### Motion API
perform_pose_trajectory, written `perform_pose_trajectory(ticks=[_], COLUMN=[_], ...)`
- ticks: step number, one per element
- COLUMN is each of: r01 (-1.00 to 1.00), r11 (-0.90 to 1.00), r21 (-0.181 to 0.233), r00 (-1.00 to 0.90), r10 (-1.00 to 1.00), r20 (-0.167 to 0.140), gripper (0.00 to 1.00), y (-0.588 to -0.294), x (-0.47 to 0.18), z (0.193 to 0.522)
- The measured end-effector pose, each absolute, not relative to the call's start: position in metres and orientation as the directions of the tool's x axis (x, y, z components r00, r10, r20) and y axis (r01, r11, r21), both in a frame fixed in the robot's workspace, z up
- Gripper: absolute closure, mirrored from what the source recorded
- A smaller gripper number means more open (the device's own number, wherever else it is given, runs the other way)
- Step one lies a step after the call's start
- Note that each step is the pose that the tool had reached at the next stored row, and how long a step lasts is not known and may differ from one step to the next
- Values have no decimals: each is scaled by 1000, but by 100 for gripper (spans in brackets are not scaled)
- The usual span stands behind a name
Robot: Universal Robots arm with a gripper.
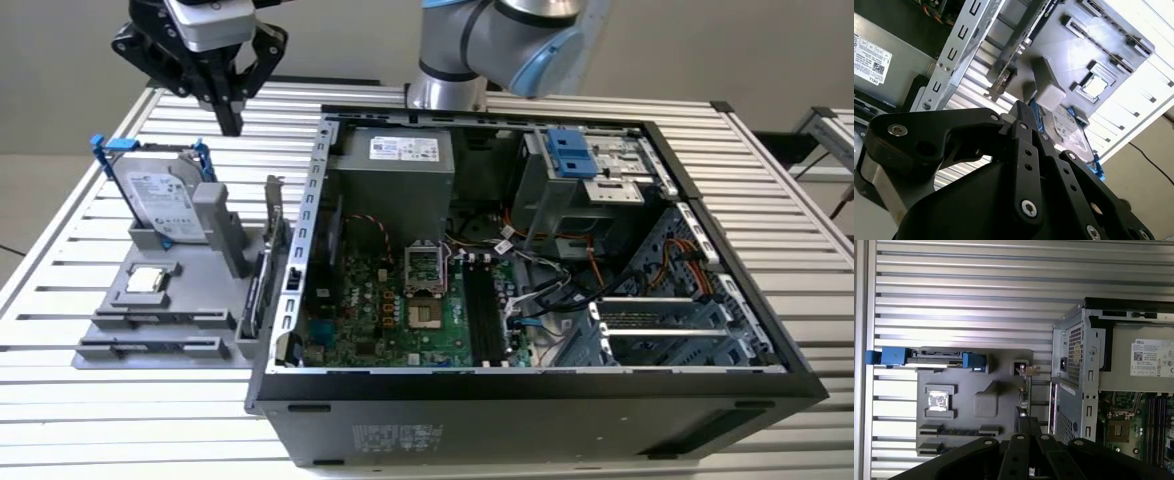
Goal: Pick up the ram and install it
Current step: 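Reach for the ram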
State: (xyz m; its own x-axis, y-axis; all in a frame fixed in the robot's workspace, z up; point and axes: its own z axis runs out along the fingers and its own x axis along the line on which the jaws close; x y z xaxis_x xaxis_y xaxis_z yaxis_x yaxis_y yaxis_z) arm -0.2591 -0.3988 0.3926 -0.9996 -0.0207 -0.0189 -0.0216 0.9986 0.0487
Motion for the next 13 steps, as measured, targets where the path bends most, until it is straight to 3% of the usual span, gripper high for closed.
perform_pose_trajectory(ticks=[13], r01=[-44], r11=[998], r21=[49], r00=[-999], r10=[-43], r20=[-19], gripper=[100], y=[-399], x=[-270], z=[393])
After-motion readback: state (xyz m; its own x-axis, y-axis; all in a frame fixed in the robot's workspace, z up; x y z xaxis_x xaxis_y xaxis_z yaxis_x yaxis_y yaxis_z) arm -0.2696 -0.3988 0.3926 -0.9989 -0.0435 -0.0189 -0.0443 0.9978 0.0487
